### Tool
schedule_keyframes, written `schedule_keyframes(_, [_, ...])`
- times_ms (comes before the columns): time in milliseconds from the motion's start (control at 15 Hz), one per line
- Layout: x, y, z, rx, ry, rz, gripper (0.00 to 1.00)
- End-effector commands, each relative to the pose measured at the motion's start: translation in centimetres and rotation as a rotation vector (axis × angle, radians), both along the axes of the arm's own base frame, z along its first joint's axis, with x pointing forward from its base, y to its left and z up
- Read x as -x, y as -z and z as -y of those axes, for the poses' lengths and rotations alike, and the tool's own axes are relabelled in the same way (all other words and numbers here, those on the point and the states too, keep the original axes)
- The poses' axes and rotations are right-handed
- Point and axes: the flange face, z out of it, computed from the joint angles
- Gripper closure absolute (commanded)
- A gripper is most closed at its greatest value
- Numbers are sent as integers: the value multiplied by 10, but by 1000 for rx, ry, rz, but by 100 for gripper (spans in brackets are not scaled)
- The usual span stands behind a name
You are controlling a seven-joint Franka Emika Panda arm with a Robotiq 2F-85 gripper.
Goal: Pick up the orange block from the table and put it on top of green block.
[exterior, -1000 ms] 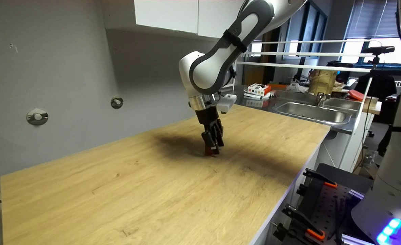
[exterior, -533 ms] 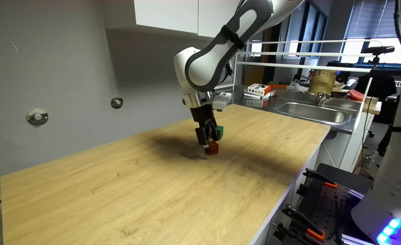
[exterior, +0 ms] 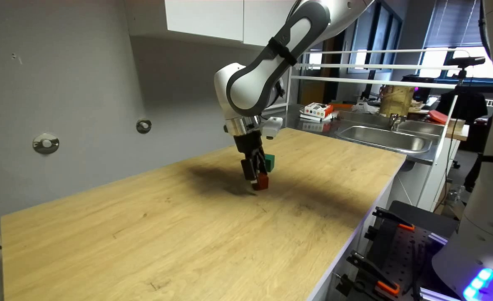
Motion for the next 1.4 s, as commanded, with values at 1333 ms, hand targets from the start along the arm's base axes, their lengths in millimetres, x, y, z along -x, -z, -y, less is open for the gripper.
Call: schedule_keyframes(1333, [-35, -76, 84, -49, 151, 155, 65])
